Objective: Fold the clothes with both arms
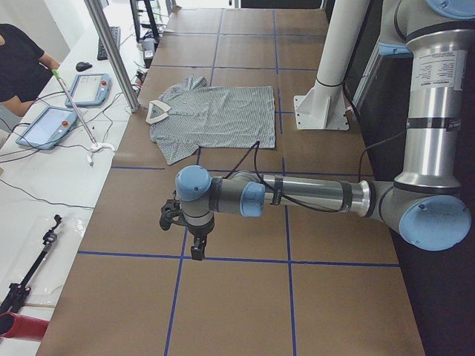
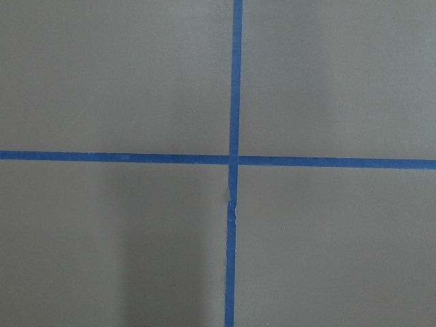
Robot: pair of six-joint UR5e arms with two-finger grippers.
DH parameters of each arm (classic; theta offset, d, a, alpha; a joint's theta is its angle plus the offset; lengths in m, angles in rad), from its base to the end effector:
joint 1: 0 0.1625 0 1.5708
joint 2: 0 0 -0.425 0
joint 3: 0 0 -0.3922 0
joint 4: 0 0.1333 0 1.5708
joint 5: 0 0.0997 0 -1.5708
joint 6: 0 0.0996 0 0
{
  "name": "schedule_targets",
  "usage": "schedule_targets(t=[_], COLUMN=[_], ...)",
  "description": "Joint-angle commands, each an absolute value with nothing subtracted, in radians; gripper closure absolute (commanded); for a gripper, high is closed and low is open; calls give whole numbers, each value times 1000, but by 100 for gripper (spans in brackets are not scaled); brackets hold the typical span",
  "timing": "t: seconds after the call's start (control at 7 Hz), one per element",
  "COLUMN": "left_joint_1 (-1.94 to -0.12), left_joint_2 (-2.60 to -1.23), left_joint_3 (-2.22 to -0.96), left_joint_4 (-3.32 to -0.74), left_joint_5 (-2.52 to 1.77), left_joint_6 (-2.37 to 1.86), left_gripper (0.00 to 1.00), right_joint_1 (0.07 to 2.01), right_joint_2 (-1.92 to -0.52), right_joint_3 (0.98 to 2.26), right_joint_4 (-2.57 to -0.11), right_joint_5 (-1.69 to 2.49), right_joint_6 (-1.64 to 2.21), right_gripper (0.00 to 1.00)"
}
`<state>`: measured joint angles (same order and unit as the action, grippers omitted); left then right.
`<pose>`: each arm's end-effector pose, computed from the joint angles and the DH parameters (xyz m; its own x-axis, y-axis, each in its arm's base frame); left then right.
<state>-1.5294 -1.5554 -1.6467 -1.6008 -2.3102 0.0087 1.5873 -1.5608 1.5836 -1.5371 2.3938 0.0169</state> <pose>-0.0458 -0.4932 0.6280 0.7353 0.1001 -0.6703 -0.0476 0.9942 0.0962 0.0685 -0.4986 0.6405 0.6802 -0.0133 0.7329 -0.0280 0.9986 0.0441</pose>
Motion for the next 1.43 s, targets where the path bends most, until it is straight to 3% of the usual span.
schedule_targets(t=[0.0, 0.57, 0.86, 1.29], left_joint_1=[-1529, -1520, -1413, -1391], left_joint_2=[-1557, -1759, -1781, -1845], left_joint_3=[-1652, -1660, -1652, -1626], left_joint_4=[-1601, -1617, -1717, -1802], left_joint_5=[-2312, -2354, -2364, -2362], left_joint_6=[8, -3, -2, -107], left_gripper=[0, 0, 0, 0], right_joint_1=[1591, 1470, 1363, 1151], right_joint_2=[-1551, -1367, -1252, -1053], right_joint_3=[1589, 1501, 1429, 1302], right_joint_4=[-1540, -1511, -1433, -1324], right_joint_5=[2396, 2395, 2408, 2325], right_joint_6=[20, 28, 37, 274], right_gripper=[0, 0, 0, 0])
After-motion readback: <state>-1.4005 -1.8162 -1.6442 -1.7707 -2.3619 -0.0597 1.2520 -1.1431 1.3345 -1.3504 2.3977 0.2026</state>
